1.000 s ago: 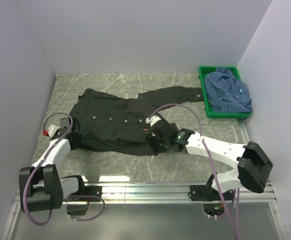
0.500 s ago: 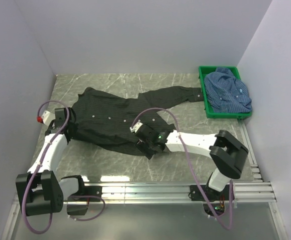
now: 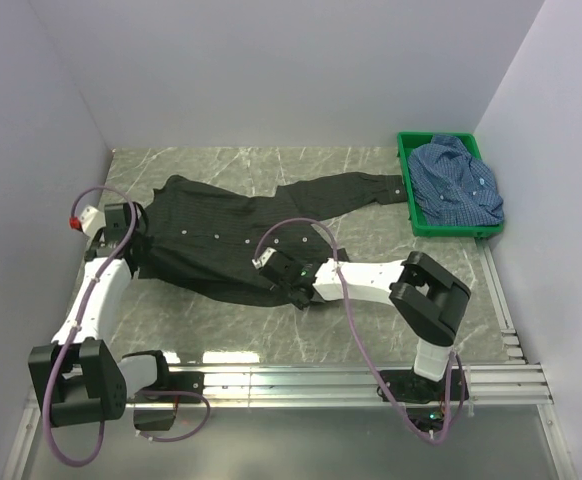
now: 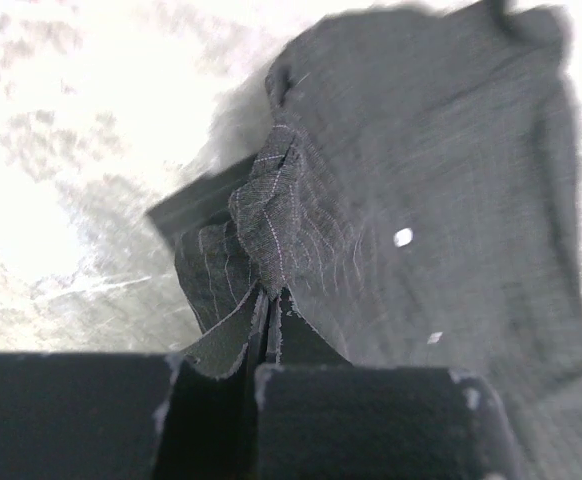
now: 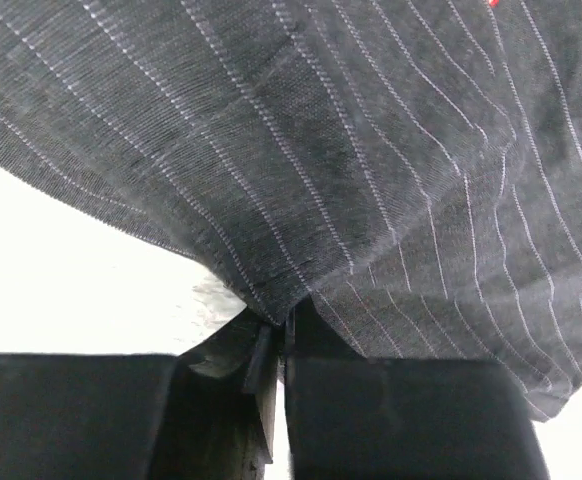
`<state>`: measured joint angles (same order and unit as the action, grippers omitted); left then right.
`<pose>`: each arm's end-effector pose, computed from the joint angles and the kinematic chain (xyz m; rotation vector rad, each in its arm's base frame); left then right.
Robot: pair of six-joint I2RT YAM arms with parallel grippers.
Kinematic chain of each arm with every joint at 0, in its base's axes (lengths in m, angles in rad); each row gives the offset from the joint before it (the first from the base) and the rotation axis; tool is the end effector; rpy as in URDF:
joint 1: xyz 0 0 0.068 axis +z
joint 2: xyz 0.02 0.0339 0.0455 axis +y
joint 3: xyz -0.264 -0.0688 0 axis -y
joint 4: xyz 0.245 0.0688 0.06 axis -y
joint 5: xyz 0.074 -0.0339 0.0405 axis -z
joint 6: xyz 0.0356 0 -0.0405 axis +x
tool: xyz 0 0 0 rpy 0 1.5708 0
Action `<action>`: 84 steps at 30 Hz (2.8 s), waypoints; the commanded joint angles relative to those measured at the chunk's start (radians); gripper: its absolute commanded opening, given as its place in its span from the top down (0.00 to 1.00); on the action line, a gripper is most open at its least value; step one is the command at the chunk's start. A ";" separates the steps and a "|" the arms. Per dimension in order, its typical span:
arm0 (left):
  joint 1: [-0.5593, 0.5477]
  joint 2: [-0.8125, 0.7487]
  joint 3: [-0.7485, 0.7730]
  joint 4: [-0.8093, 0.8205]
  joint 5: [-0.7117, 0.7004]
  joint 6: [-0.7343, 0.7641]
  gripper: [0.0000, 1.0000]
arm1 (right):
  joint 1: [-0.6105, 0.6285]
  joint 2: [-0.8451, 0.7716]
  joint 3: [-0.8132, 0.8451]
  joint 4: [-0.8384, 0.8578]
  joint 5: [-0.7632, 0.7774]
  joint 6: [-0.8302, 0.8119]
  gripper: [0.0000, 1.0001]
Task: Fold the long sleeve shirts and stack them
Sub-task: Flatten the shirt out
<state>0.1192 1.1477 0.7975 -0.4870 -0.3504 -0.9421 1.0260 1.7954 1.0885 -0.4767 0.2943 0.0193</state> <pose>0.2311 0.0400 0.2467 -1.3201 1.9357 0.0201 0.1876 0.2896 0.1573 -1.2159 2.3685 -0.0814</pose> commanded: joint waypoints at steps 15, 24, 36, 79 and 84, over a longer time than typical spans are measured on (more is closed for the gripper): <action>0.069 -0.088 0.957 -0.259 -0.370 0.187 0.99 | 0.098 -0.427 0.644 -0.555 -0.090 -0.128 1.00; 0.068 -0.086 1.351 -0.185 -0.515 0.465 0.99 | 0.279 -0.369 1.128 -0.747 -0.447 -0.180 1.00; 0.002 0.073 1.225 -0.001 -0.354 0.637 1.00 | 0.114 -0.424 1.036 -0.444 -0.245 -0.096 1.00; -0.013 -0.143 -0.048 0.088 0.211 0.310 0.14 | 0.164 -0.010 0.152 -0.108 -0.399 -0.064 0.22; -0.013 -0.131 -0.081 0.107 0.171 0.331 0.15 | 0.187 0.096 0.182 -0.117 -0.377 -0.104 0.24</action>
<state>0.1093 1.0248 0.7155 -0.4549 -0.1478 -0.6392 1.2030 1.8507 1.2385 -0.6010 -0.0944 -0.0277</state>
